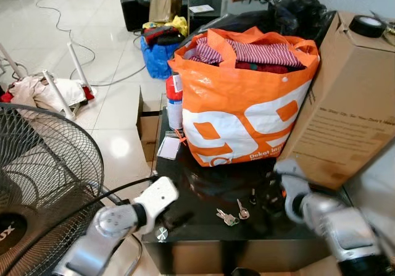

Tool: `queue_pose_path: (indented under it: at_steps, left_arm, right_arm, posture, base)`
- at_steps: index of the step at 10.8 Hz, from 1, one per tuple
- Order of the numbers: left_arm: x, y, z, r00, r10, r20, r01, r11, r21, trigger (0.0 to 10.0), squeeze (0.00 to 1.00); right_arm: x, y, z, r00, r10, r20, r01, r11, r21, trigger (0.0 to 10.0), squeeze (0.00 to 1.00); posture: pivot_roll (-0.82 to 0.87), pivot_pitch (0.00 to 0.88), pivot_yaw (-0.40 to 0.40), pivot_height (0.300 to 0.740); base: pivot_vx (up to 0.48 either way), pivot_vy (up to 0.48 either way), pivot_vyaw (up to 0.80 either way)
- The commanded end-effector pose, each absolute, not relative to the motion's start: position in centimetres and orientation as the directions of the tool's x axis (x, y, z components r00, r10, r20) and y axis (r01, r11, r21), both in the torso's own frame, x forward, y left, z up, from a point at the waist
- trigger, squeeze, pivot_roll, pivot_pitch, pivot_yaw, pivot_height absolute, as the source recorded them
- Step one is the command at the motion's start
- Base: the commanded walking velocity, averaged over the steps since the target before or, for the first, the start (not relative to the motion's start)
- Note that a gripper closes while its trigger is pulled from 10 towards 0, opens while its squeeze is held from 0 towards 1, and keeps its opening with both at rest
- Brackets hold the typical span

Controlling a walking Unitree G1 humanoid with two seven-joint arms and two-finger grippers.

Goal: Hang keys on a hook

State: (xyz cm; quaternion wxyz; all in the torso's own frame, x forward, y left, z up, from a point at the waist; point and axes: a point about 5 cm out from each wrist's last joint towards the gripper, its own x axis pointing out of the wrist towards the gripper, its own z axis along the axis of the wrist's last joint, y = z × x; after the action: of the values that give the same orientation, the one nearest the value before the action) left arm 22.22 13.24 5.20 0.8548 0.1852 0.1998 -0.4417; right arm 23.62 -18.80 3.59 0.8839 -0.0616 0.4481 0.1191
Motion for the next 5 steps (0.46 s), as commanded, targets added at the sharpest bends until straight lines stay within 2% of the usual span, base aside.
queue_pose_path:
  at_steps: [1, 4, 5]
  left_arm:
    - [22.2, 13.0, 5.2, 0.516, -0.69, -0.508, 0.841, 0.522, 0.145, 10.0, 0.05]
    - [21.9, 12.2, 5.1, 0.472, -0.726, -0.501, 0.863, 0.496, 0.094, 10.0, 0.05]
    - [21.8, 12.0, 4.9, 0.437, -0.741, -0.51, 0.88, 0.47, 0.071, 10.0, 0.05]
  right_arm:
    - [23.4, -19.6, 3.4, 0.563, 0.112, -0.818, -0.218, 0.976, -0.016, 10.0, 0.0]
    - [23.2, -19.3, 2.0, 0.558, 0.104, -0.823, -0.167, 0.986, 0.011, 10.0, 0.0]
    - [24.1, -18.5, 1.7, 0.595, 0.114, -0.796, -0.135, 0.99, 0.04, 10.0, 0.0]
  posture:
    - [-0.21, 0.0, 0.012, 0.74]
    - [-0.25, 0.0, 0.026, 0.74]
    - [-0.25, 0.0, 0.025, 0.74]
  base:
    - [0.0, 0.0, 0.0]
    - [0.0, 0.0, 0.0]
    - [0.0, 0.0, 0.0]
